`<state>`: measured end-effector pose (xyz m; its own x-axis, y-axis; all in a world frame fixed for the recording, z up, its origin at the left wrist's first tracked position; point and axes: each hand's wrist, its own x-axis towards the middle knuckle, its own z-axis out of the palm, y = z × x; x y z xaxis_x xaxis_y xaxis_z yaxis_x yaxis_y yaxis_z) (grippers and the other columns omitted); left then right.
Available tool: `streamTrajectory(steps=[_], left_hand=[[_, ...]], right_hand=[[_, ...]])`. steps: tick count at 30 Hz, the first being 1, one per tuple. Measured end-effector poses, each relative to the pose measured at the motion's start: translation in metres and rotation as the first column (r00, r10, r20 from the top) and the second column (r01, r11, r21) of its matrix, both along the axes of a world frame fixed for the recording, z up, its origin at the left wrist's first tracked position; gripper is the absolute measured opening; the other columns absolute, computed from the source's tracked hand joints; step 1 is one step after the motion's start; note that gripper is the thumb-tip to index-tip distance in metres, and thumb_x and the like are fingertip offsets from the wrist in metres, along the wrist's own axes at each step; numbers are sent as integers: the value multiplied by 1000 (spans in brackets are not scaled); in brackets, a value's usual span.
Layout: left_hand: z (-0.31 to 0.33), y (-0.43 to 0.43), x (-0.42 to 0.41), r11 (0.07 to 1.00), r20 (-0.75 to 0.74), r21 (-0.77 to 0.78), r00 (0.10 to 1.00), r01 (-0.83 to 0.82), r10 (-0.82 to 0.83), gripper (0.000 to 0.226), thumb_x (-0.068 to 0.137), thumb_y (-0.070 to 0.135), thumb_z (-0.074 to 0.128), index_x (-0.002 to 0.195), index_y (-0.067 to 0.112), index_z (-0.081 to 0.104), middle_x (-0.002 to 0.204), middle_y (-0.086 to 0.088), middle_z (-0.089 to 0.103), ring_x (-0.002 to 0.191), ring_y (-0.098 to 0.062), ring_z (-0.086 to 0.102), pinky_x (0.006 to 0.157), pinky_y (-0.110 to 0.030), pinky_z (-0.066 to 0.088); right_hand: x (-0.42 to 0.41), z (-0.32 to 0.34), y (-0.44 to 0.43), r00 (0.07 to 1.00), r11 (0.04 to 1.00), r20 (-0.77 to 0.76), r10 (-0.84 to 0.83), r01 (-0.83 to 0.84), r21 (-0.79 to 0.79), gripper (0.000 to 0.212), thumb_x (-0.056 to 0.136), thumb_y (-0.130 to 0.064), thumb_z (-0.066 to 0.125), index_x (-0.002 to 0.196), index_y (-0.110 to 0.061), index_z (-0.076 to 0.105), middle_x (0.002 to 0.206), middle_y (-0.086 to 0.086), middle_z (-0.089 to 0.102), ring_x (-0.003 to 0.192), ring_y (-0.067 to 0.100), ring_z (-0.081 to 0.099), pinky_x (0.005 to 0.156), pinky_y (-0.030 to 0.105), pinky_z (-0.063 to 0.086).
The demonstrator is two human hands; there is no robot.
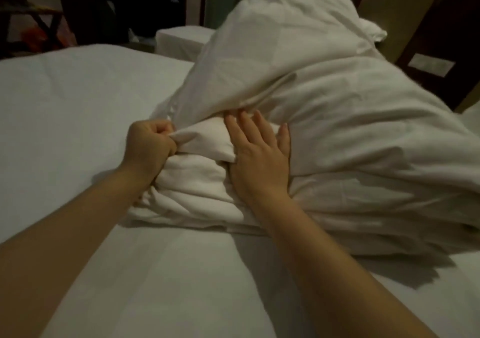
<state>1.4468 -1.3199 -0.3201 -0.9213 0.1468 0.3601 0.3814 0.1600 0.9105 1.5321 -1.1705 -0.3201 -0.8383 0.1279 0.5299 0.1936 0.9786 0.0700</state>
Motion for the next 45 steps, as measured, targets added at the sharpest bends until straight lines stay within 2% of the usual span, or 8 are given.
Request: streamTrajectory(steps=[5,13,22,29,33,37,40,45], left_hand=[[3,0,16,999,-15,-32,999,29,-29,28,54,-2,46,37,20,38,34,15,24,36,-2,25,37,-12,18],[58,-38,62,994,-192,-104,981,17,-36,13,35,4,45,46,7,41,39,7,32,43,-5,32,40,-16,30],[-11,-15,41,997,90,-56,995,46,-41,22,38,-3,41,39,15,28,38,15,20,37,-2,19,36,-15,12],[-29,-8,15,904,129,-422,991,75,-22,15,48,12,42,48,18,27,44,8,29,49,-12,30,50,-30,16],[5,-5,45,495,167,-860,985,127,37,11,87,22,50,85,12,55,98,-21,61,89,-36,57,68,-34,38],[67,-19,105,36,261,-964,965,262,-21,58,90,32,48,144,24,26,148,-12,27,132,-32,34,105,-44,31],[142,-44,138,151,331,-934,943,323,32,63,93,35,43,150,33,15,157,-9,13,140,-29,25,113,-48,19],[268,-129,160,296,317,-920,932,257,175,52,96,35,41,146,36,28,145,3,43,129,-22,42,105,-37,30]], right_hand=[[-1,-11,7,1000,999,5,25,-25,-21,63,95,-48,39,152,-31,17,160,-5,15,148,19,4,112,48,-12],[19,7,-9,798,962,-574,184,-267,-63,48,80,-23,46,124,-20,63,123,0,65,122,24,53,106,49,20],[13,-22,-10,908,975,-389,155,-205,-90,45,88,-25,34,125,-26,59,130,-5,57,134,21,36,114,48,2],[3,-44,-7,979,993,-190,76,-92,-79,45,79,-26,62,124,-21,60,133,2,56,134,24,37,113,49,0],[28,-9,-9,945,979,319,74,-9,-202,63,92,-29,48,150,-21,25,157,3,20,147,24,6,110,51,-16],[50,63,-20,760,953,646,65,145,-267,56,97,-29,36,150,-21,18,158,5,16,146,25,4,112,59,-1],[62,146,-41,652,879,754,81,310,-363,61,95,-50,35,150,-29,19,160,4,14,147,29,-1,112,60,-2],[88,268,-117,779,835,606,161,220,-505,62,93,-45,44,149,-29,24,156,-2,26,146,26,9,113,58,-1]])
